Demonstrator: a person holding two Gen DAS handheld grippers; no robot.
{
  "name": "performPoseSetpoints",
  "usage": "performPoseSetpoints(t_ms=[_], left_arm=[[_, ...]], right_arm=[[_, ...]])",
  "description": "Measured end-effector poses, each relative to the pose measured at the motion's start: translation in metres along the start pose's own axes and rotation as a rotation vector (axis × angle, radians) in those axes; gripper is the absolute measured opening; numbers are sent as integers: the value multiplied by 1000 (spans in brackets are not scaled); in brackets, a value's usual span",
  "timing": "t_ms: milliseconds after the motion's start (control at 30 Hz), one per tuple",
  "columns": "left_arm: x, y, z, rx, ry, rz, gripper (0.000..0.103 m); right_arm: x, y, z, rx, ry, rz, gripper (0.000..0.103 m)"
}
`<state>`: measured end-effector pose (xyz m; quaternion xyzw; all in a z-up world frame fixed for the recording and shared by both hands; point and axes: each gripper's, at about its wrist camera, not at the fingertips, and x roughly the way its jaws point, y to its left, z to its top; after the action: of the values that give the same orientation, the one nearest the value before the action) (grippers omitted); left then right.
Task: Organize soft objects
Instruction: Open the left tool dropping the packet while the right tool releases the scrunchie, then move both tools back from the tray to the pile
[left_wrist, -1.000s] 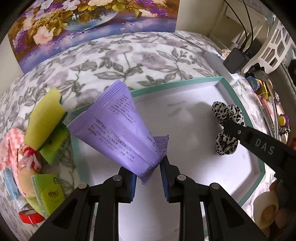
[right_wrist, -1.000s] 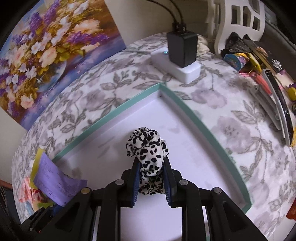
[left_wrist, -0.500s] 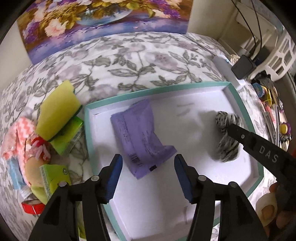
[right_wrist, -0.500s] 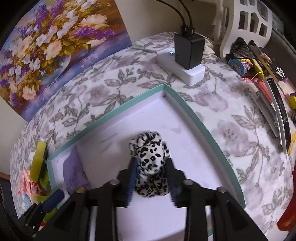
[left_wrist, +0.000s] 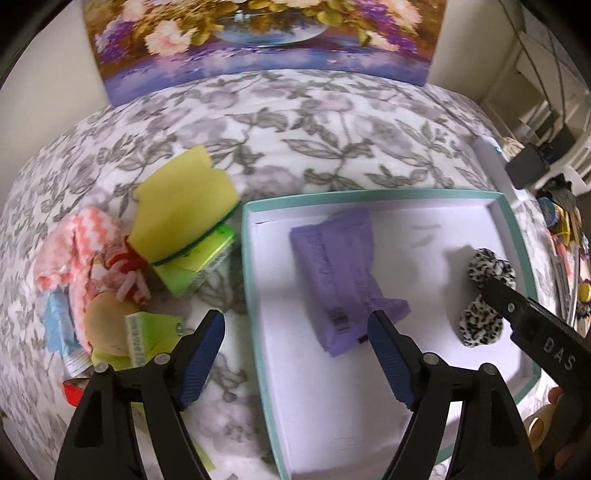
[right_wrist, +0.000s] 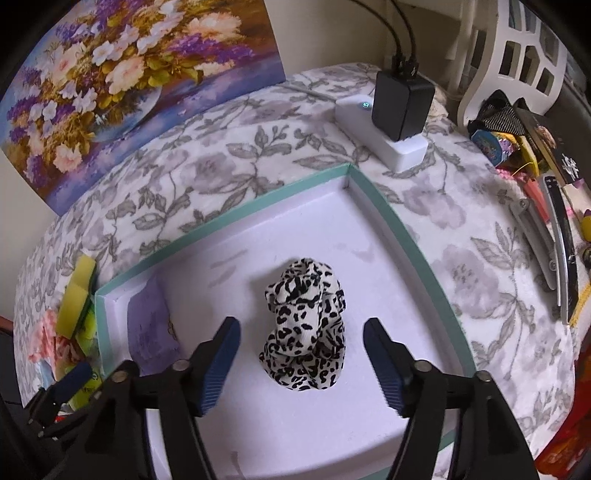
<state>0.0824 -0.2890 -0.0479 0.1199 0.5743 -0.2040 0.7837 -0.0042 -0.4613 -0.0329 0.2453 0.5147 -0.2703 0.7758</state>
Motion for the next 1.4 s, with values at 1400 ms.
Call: performPoseSetpoints(t_ms=[1400], left_arm=[[-50,147,-7,-428,-132,130,103]], right_arm=[[-21,94,-27,-186,-41,190,103]])
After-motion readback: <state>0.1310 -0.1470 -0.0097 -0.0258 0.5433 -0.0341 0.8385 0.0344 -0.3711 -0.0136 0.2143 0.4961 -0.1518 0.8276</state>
